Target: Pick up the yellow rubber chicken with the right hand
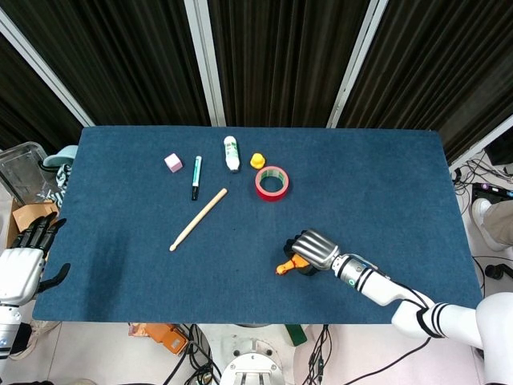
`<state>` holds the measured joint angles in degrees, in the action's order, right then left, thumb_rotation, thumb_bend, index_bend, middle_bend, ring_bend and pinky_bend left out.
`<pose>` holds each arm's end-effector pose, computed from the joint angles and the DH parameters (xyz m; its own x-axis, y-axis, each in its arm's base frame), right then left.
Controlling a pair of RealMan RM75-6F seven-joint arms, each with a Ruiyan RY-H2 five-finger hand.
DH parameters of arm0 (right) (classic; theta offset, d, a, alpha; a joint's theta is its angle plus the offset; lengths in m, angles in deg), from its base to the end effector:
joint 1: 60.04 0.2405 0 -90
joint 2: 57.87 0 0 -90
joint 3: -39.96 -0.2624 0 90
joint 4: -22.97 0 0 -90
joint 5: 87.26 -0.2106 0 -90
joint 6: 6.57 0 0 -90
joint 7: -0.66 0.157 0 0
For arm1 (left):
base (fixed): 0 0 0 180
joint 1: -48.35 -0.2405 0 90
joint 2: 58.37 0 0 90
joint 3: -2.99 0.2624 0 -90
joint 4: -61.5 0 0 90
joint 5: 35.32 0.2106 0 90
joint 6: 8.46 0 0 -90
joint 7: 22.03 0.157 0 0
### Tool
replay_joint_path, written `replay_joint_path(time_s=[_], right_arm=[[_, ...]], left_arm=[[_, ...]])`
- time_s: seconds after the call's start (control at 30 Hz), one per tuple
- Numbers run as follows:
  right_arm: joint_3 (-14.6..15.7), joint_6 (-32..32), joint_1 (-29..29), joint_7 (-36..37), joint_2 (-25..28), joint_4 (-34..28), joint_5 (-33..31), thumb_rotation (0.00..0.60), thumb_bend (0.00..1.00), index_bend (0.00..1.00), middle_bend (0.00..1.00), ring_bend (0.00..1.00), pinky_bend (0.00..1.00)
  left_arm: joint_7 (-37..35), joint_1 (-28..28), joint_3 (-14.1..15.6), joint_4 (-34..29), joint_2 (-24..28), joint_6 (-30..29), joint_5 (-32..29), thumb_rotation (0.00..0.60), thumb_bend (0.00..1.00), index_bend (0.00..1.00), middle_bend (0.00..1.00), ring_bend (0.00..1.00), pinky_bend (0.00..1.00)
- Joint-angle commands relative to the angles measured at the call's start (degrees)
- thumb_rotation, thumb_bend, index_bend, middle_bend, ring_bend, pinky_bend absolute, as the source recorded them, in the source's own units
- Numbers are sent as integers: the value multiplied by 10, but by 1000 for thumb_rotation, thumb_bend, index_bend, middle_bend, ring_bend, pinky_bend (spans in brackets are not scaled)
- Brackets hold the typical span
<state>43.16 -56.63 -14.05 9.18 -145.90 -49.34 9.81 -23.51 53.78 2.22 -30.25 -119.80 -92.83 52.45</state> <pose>-0.1718 -0.3253 -0.0549 0.6267 -0.3427 0.6999 -0.6490 -0.7267 0.2253 -0.3203 0.1903 0.1689 0.4290 0.0432 0.9023 0.9030 -0.0450 -0.4272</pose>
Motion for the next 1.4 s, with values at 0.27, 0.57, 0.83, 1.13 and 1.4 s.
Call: replay_joint_path(time_s=[0.27, 0.57, 0.83, 1.13, 1.4], right_arm=[[-9, -48, -13, -9, -11, 8, -2, 600, 613, 730, 630, 728, 736], [-23, -110, -29, 29, 1, 11, -2, 600, 622, 724, 637, 734, 744], [-61, -209, -58, 46, 6, 7, -12, 600, 622, 724, 637, 734, 744], [-118, -308, -80, 30, 20, -22, -22, 600, 621, 725, 636, 734, 744], [-148, -363, -99, 11, 31, -52, -28, 600, 621, 726, 636, 734, 744]], left_arm=[[1, -1, -1, -2, 2, 1, -5, 600, 299, 96, 0, 7, 181], [1, -1, -1, -3, 2, 3, -6, 600, 300, 96, 0, 7, 182], [-1, -1, -2, -4, 3, 1, -6, 600, 299, 96, 0, 7, 182], [-1, -1, -2, -5, 2, 1, -6, 600, 299, 96, 0, 8, 182], [-2, -2, -1, -5, 3, 2, -6, 600, 299, 96, 0, 8, 182]])
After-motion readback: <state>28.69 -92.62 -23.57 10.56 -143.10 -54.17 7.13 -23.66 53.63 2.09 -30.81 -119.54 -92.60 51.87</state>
